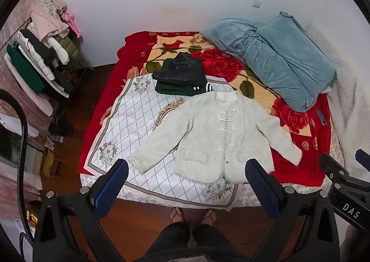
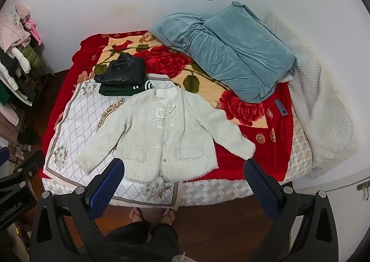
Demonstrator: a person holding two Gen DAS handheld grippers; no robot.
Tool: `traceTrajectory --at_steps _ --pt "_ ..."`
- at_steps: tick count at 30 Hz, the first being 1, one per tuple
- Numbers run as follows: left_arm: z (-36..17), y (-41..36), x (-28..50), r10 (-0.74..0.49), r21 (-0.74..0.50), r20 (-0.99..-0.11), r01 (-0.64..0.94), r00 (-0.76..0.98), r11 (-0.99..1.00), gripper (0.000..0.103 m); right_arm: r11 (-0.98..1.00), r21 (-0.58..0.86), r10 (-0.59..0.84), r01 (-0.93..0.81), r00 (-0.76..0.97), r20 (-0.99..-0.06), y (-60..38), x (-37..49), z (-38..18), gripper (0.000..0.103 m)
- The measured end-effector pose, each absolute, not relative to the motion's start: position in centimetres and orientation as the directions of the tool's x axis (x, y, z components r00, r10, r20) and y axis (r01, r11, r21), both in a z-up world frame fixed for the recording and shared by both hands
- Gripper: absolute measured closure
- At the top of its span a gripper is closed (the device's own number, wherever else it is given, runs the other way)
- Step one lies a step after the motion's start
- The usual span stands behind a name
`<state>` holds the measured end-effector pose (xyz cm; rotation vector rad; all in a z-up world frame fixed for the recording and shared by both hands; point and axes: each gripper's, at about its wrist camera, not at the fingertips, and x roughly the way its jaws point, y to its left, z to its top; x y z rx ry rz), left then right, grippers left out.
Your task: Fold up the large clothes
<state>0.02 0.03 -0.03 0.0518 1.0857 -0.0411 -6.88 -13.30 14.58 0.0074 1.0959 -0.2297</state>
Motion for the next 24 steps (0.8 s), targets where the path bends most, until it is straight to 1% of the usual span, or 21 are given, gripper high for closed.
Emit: traceTrajectory --at_steps 20,21,24 --pt "-0.25 -0.14 0.18 -0.002 0.029 -0.881 0.057 0.473 0.998 0.0 0.975 -0.116 -0.19 0.189 0.441 -0.877 -13.33 -6.96 14.59 0.0" --pt "0.58 0.01 -0.07 -0.002 0.031 -0.881 0.06 0.474 0.998 0.0 0.975 -0.116 -0.19 0.189 0.442 -0.877 -13.32 -7.03 14.57 0.0" --pt "0.63 0.02 -0.06 -0.001 0.031 -0.881 0.06 0.473 0.998 0.0 0.975 -0.116 -0.19 0.189 0.443 -0.876 -13.32 -7.23 14.51 0.0"
